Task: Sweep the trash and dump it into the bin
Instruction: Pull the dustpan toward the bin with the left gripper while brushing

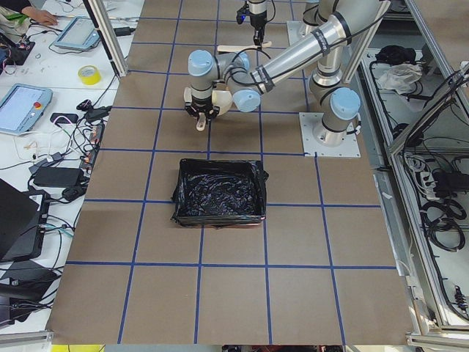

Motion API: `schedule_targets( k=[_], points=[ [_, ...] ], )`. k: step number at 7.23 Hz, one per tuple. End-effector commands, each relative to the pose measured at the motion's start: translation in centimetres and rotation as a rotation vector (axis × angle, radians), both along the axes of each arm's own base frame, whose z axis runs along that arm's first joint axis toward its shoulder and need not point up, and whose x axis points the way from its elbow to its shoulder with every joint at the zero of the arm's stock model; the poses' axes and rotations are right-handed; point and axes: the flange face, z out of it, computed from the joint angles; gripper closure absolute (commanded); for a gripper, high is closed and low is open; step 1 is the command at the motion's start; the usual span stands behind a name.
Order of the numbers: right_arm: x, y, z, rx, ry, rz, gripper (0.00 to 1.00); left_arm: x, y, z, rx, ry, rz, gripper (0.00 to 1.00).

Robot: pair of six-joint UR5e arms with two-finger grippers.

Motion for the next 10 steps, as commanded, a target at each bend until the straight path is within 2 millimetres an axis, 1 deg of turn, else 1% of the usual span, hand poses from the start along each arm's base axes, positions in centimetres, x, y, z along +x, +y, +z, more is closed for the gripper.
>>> schedule_targets(
  k=[1,2,3,4,6,7,8,9,10],
  points=[
    [1.6,1.4,-1.4,-0.011,-0.018,0.010,1.00,-1.8,5.6,-1.8,0.049,0.014,-0.018,1.00],
    [1.4,1.9,-2.8,-0.036,-0.038,0.010,1.00,-2.3,7.6,-3.4,0.033,-0.021,-0.026,1.00],
    [1.2,2.5,-4.6,-0.068,-0.063,0.008,1.00,-2.1,8.5,-4.3,-0.010,-0.084,-0.032,1.00],
    [1.8,2.9,-6.1,-0.090,-0.080,0.009,1.00,-1.9,8.4,-4.2,-0.024,-0.092,-0.034,1.00],
    [3.5,3.2,-7.3,-0.087,-0.119,-0.012,1.00,-2.0,8.4,-4.6,-0.016,-0.086,-0.024,1.00],
    [4.0,3.2,-7.3,-0.091,-0.145,-0.042,1.00,-2.3,8.2,-5.2,-0.005,-0.081,-0.032,1.00],
    [4.6,3.7,-7.8,-0.085,-0.144,-0.027,1.00,-2.3,8.1,-5.4,-0.002,-0.081,-0.032,1.00],
    [5.8,4.1,-8.0,-0.077,-0.193,-0.011,1.00,-2.5,8.2,-5.9,0.006,-0.075,-0.028,1.00],
    [6.5,3.7,-7.8,-0.084,-0.207,-0.009,1.00,-2.4,8.0,-5.9,0.005,-0.073,-0.022,1.00]
  ],
)
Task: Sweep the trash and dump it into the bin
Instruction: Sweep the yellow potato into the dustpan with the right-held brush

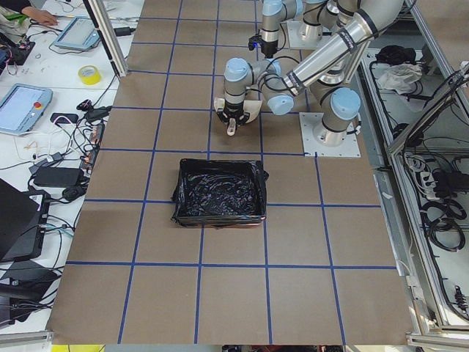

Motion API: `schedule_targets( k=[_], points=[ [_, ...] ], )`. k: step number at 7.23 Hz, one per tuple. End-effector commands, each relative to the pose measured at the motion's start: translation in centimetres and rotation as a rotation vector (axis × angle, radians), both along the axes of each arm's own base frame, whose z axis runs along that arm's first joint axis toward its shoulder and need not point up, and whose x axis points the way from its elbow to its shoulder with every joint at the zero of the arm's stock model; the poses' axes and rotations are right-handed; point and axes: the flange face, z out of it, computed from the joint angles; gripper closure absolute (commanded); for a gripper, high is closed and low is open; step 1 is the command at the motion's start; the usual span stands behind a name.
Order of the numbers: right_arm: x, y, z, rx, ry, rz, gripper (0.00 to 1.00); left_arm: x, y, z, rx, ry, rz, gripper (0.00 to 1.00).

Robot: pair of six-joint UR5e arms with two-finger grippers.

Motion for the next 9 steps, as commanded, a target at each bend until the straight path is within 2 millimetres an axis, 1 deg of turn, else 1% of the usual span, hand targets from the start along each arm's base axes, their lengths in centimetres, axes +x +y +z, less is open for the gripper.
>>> schedule_targets(
  k=[1,2,3,4,5,6,7,8,9],
  points=[
    [2.1,-1.0,0.5,-0.007,-0.039,-0.013,1.00,0.0,-0.2,-0.4,0.008,0.004,0.006,1.00],
    [3.7,-1.7,0.6,0.012,-0.062,-0.028,1.00,0.0,-0.2,-0.4,0.006,0.005,0.008,1.00],
    [6.2,-1.7,0.1,0.017,-0.070,-0.008,1.00,0.0,-0.3,-0.4,0.006,0.005,0.008,1.00],
    [8.8,-2.3,0.0,0.014,-0.090,-0.058,1.00,0.0,-0.3,-0.4,0.005,0.006,0.007,1.00],
    [10.7,-2.6,0.0,0.014,-0.100,-0.082,1.00,0.0,-0.3,-0.4,0.005,0.006,0.007,1.00],
    [11.5,-2.8,0.9,0.003,-0.111,-0.078,1.00,-0.1,-0.3,-0.4,0.005,0.006,0.006,1.00],
    [11.0,-3.1,1.3,-0.007,-0.102,-0.073,1.00,0.0,-0.3,-0.4,0.005,0.006,0.007,1.00],
    [9.5,-4.0,1.4,-0.004,-0.082,-0.070,1.00,0.0,-0.3,-0.4,0.005,0.008,0.007,1.00],
    [7.9,-5.5,0.9,0.009,-0.049,-0.045,1.00,0.0,-0.3,-0.4,0.004,0.009,0.007,1.00]
  ],
)
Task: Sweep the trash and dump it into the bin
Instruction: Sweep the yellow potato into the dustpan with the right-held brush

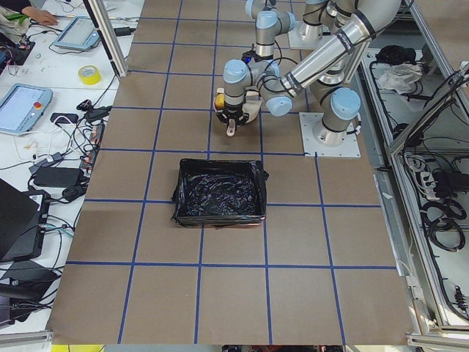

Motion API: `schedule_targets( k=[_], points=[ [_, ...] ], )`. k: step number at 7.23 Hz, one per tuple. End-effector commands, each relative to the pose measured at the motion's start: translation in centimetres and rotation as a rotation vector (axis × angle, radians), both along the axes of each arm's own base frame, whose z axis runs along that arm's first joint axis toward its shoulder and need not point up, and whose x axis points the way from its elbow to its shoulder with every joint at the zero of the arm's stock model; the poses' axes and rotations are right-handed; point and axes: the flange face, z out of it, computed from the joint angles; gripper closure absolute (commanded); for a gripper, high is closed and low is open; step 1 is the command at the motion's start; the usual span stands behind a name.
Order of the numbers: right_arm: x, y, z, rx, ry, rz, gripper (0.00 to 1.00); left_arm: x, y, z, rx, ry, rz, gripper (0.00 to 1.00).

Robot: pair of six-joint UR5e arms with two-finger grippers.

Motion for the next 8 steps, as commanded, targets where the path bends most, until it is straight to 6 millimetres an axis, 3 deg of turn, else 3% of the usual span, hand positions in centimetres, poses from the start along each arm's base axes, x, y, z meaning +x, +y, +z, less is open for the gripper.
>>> schedule_targets(
  k=[1,3,4,6,8],
  points=[
    [-3.4,-3.2,0.4,0.002,0.040,0.002,1.00,0.0,0.0,0.0,-0.003,0.003,0.003,1.00],
    [-6.2,-4.5,1.6,0.006,0.096,0.059,1.00,-0.3,-0.2,0.2,-0.021,0.041,0.007,1.00],
    [-8.8,-6.1,1.8,-0.016,0.184,0.127,1.00,-0.4,-0.3,0.3,-0.030,0.058,0.023,1.00],
    [-18.6,-12.8,4.7,-0.019,0.191,0.134,1.00,-0.3,-1.6,1.8,-0.088,0.128,0.070,1.00],
    [-28.3,-17.0,6.2,-0.023,0.225,0.226,1.00,0.9,-3.8,4.9,-0.164,0.151,0.093,1.00]
  ],
)
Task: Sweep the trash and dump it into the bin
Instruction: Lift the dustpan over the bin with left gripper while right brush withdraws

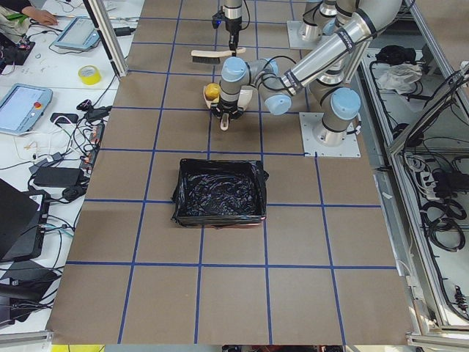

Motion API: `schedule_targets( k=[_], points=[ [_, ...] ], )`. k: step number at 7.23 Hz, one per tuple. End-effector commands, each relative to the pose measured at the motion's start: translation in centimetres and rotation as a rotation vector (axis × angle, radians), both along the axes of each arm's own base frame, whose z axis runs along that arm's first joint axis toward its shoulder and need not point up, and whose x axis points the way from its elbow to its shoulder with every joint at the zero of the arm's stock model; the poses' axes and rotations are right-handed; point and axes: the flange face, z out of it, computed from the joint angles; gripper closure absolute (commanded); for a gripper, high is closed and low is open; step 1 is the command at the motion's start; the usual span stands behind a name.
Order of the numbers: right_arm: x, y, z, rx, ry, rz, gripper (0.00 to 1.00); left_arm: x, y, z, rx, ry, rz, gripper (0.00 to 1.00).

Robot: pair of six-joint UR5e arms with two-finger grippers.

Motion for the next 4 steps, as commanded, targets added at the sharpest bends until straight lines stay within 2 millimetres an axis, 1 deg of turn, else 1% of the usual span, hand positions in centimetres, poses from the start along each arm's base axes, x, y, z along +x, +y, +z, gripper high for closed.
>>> schedule_targets(
  k=[1,2,3,4],
  points=[
    [-12.8,-6.1,1.5,-0.027,0.003,0.047,1.00,2.7,-1.9,2.8,-0.090,0.077,0.055,1.00],
    [-19.8,-8.7,1.5,-0.042,0.016,0.058,1.00,5.3,-2.0,3.5,-0.103,0.096,0.095,1.00],
    [-24.6,-10.1,2.4,-0.073,0.029,0.071,1.00,8.1,-2.0,4.7,-0.100,0.166,0.147,1.00],
    [-28.7,-11.3,1.0,-0.047,0.081,0.074,1.00,12.0,-1.8,6.7,-0.066,0.221,0.213,1.00]
  ],
)
